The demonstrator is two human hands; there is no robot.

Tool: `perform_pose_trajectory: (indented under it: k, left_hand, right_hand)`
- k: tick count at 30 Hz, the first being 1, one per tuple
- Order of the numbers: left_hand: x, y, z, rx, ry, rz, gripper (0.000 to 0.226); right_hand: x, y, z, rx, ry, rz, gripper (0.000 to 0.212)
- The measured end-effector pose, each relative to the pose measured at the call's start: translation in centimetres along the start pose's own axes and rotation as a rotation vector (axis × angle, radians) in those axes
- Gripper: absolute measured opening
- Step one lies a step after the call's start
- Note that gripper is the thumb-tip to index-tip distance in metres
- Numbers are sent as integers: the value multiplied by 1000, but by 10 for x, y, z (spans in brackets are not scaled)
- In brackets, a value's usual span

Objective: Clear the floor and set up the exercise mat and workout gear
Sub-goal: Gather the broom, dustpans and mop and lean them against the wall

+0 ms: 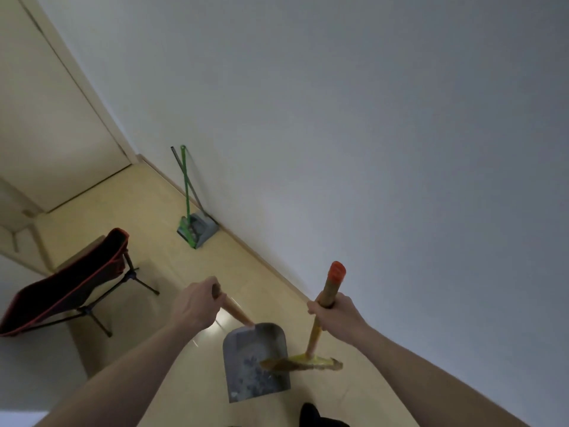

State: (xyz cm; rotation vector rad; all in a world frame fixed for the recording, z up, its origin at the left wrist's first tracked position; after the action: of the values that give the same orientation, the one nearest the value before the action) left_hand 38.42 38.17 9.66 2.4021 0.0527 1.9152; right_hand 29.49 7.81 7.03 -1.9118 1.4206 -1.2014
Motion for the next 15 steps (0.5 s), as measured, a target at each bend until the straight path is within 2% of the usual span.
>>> perform_pose_trajectory:
  k: [8,15]
  left_hand:
    - [22,-43,107,1,17,-49,19]
    - [32,-85,204,-41,-46,-72,18]
  right_hand:
    - [-32,-69,88,-11,14,-27,32]
    - [-77,-113,151,-77,104,25,29]
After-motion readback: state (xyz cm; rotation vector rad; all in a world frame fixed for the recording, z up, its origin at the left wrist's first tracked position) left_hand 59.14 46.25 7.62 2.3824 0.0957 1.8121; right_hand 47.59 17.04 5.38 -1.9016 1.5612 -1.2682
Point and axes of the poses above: each hand's wrist, its own z-axis towards the middle knuckle, its own x-axis out of the back of the hand, y = z × x, the point moved 2 cm from there along z, towards the middle knuckle, and after that the axes turned 6 degrees about z, right-handed, at the moved point
